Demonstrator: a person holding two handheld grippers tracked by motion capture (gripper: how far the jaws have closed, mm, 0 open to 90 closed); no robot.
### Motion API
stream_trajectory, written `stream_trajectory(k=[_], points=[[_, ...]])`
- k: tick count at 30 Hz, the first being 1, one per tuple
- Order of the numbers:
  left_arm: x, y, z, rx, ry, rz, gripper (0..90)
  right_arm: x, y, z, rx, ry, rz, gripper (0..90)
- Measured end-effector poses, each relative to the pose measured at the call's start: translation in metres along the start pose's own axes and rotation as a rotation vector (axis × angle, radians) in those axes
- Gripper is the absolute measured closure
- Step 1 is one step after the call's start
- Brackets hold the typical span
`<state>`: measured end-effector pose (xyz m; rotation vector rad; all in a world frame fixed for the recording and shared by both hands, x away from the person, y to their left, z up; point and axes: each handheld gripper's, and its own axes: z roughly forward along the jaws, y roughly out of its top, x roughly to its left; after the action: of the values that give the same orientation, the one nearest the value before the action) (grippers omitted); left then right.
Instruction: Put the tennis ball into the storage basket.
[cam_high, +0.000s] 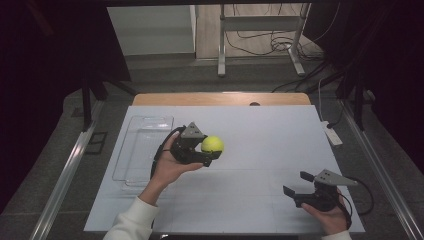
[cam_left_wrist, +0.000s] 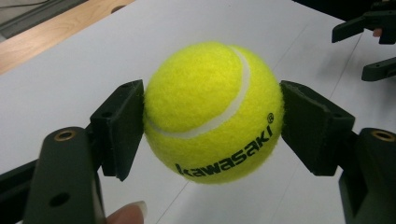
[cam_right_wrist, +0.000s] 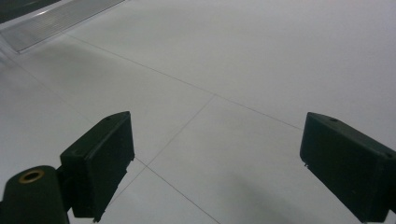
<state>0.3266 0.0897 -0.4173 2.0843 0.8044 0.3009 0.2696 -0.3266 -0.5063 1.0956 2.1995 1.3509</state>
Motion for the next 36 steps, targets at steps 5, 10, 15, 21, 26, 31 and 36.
stream_trajectory(k=[5, 10, 15, 21, 26, 31, 36], points=[[0.003, 0.000, -0.003, -0.012, 0.015, -0.008, 26.5, 0.000, 0.000, 0.000, 0.001, -0.001, -0.002, 10.0], [0.006, -0.001, -0.005, -0.019, 0.022, -0.021, 26.5, 0.000, 0.000, 0.000, 0.002, -0.001, -0.002, 10.0], [0.009, -0.001, -0.007, -0.024, 0.030, -0.027, 26.4, 0.000, 0.000, 0.000, 0.002, -0.001, -0.002, 10.0], [0.013, -0.002, -0.010, -0.026, 0.045, -0.029, 26.5, 0.000, 0.000, 0.000, 0.001, -0.002, -0.002, 10.0], [0.015, -0.002, -0.012, -0.033, 0.055, -0.034, 26.5, 0.000, 0.000, 0.000, 0.002, -0.001, -0.001, 10.0], [0.018, -0.002, -0.015, -0.041, 0.067, -0.041, 26.5, 0.000, 0.000, 0.000, 0.002, -0.002, -0.001, 10.0], [0.021, -0.003, -0.018, -0.045, 0.075, -0.043, 26.4, 0.000, 0.000, 0.000, 0.001, -0.002, -0.002, 10.0]])
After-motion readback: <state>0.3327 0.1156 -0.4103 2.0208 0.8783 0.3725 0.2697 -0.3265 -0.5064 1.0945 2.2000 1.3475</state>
